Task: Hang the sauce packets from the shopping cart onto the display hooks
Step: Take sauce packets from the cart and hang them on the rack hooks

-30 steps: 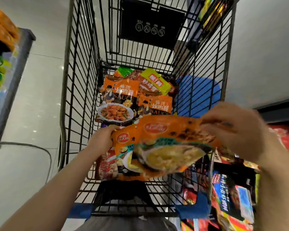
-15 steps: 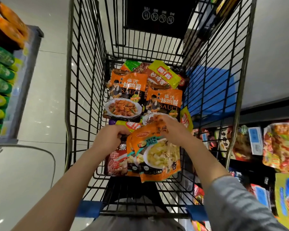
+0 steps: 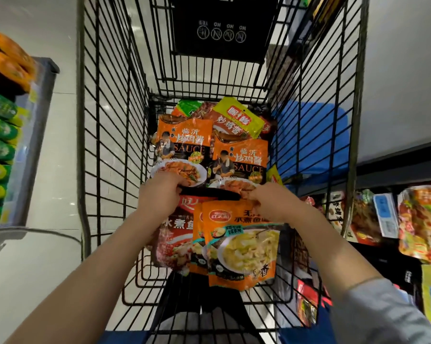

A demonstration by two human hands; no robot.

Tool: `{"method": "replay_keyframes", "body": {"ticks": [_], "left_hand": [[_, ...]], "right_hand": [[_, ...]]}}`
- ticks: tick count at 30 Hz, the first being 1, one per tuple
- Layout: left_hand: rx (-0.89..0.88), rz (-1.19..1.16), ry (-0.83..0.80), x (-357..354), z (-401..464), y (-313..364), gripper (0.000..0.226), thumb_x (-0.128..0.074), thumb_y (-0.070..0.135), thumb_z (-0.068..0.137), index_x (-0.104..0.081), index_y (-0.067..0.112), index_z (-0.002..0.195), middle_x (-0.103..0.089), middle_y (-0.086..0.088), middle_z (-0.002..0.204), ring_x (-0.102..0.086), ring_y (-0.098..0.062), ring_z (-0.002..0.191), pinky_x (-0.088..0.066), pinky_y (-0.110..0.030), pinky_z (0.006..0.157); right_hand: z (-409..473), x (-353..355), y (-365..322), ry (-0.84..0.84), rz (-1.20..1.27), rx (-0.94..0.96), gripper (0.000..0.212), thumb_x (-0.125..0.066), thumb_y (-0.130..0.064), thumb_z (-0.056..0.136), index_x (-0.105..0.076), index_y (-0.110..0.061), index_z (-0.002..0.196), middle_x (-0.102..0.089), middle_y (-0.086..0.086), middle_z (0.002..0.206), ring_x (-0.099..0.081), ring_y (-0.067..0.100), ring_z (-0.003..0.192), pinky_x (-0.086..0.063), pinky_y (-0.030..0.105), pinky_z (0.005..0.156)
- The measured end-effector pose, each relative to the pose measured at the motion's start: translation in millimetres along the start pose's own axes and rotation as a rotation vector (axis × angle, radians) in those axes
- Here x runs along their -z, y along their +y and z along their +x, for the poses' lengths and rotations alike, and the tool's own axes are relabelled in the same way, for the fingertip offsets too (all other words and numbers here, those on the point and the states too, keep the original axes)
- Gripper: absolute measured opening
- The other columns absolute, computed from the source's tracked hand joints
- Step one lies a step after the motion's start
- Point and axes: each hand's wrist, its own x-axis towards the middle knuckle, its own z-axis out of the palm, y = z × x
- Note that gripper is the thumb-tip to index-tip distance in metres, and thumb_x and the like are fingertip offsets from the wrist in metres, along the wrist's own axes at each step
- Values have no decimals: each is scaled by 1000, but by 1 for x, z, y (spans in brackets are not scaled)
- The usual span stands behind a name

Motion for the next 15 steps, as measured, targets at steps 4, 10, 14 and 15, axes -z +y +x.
{"method": "replay_keyframes", "body": {"ticks": [4,10,14,15], "left_hand": [[-67,36,-70,-1,17,7,30,-54,11,88,-68,29,108,-66,1,109,-58,-25,102,-44,-31,71],[-161,-9,-192,-10,-10,-1,19,-62,11,84,-70,23,96,-65,2,100,-61,-24,95,-43,-31,70],[-273,-142,-121,-1,-44,-7,20,-66,2,76,-72,20,81,-61,13,81,-64,-20,77,-37,-18,56],[-294,-158,-86,3,-50,-8,18,-64,4,75,-71,20,79,-58,16,79,-64,-20,74,-36,-17,55]], "right_hand": [[-3,-7,1,49,-1,-13,12,-50,-12,87,-54,-19,78,-51,1,80,-48,21,77,-44,33,71],[-27,-30,-20,111,-59,101,21,-45,-15,91,-46,-21,70,-47,-4,66,-48,22,66,-35,30,57],[-55,-37,-14,185,78,24,14,-46,-23,93,-58,-22,99,-65,0,93,-58,23,89,-35,29,69],[-60,-39,-12,233,123,9,14,-47,-25,93,-57,-22,103,-66,0,93,-59,24,89,-38,29,72]]}}
